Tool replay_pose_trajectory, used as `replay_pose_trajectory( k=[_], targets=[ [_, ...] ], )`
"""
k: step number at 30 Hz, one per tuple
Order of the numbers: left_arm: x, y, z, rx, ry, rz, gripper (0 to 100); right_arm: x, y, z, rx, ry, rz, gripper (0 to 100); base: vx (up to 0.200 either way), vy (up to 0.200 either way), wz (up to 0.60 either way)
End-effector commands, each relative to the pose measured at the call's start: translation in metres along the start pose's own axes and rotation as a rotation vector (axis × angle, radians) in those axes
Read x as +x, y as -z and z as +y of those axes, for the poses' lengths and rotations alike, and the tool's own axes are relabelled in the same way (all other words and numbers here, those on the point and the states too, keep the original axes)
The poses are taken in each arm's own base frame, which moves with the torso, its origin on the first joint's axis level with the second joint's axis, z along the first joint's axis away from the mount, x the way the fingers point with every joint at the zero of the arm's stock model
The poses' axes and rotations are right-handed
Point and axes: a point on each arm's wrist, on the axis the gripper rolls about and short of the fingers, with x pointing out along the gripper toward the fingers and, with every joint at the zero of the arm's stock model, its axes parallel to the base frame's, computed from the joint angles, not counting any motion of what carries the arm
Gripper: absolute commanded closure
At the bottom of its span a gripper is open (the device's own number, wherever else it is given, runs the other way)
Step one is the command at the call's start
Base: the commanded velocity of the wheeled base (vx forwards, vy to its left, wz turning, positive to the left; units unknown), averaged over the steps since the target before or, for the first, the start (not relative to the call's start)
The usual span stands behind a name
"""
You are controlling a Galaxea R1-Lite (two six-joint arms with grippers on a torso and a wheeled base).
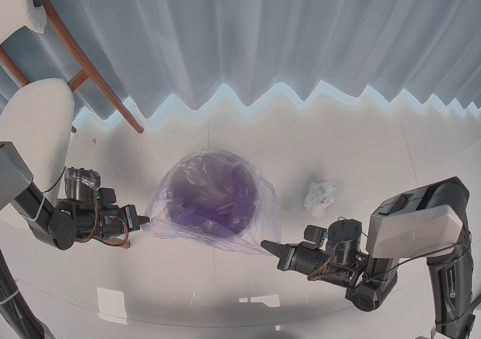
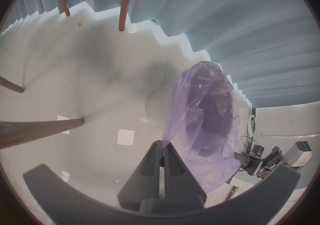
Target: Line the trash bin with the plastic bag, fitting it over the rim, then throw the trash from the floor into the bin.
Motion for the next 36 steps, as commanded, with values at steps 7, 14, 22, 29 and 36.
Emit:
replay_pose_trajectory(
  k=[7, 14, 22, 29, 36],
  targets=[
    [0.014, 0.013, 0.013, 0.035, -0.06, 0.055, 100, 0.014, 0.025, -0.003, -0.015, 0.0, 0.05, 100, 0.0, 0.0, 0.0],
    [0.023, 0.019, 0.025, 0.1, -0.116, 0.067, 100, 0.02, 0.033, -0.012, -0.017, 0.016, 0.066, 100, 0.0, 0.0, 0.0],
    [0.035, 0.019, 0.032, 0.121, -0.128, 0.025, 100, 0.023, 0.029, -0.016, -0.016, 0.018, 0.047, 100, 0.0, 0.0, 0.0],
    [0.043, 0.022, 0.039, 0.156, -0.14, 0.011, 100, 0.024, 0.013, -0.034, -0.003, 0.054, -0.012, 100, 0.0, 0.0, 0.0],
    [0.046, 0.017, 0.039, 0.164, -0.129, -0.038, 100, 0.023, 0.002, -0.042, 0.002, 0.067, -0.048, 100, 0.0, 0.0, 0.0]
  ],
)
